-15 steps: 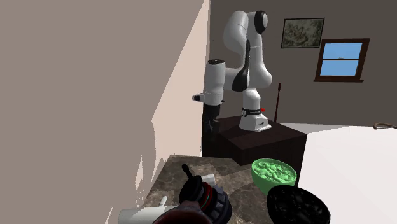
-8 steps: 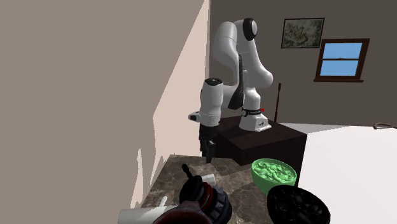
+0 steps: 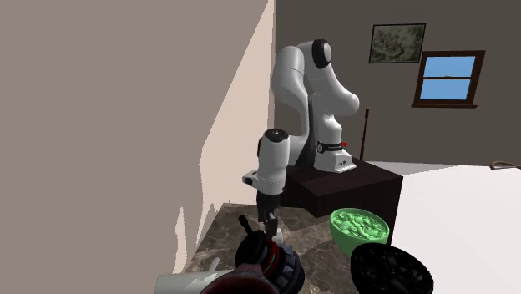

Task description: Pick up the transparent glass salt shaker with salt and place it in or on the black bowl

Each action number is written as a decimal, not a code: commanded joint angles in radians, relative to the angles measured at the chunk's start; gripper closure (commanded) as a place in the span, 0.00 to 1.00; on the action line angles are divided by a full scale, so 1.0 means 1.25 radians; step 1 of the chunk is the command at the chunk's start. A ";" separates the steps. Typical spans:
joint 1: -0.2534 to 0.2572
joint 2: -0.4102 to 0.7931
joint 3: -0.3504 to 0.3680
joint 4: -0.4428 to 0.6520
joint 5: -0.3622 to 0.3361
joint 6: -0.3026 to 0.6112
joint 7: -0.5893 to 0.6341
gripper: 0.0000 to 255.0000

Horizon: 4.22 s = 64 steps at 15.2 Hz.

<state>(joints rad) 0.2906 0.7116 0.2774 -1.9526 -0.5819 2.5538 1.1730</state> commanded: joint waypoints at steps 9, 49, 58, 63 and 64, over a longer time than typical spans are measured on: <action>0.016 0.063 -0.028 0.031 -0.025 0.034 0.016 0.00; -0.063 -0.176 0.079 -0.045 0.098 -0.123 -0.084 1.00; -0.051 -0.226 0.110 -0.041 0.133 -0.178 -0.077 1.00; 0.021 -0.207 0.131 -0.014 0.126 -0.205 0.011 1.00; 0.036 -0.202 0.134 -0.006 0.124 -0.211 0.028 1.00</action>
<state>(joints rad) 0.3172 0.4547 0.4401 -1.9668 -0.4249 2.2968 1.1850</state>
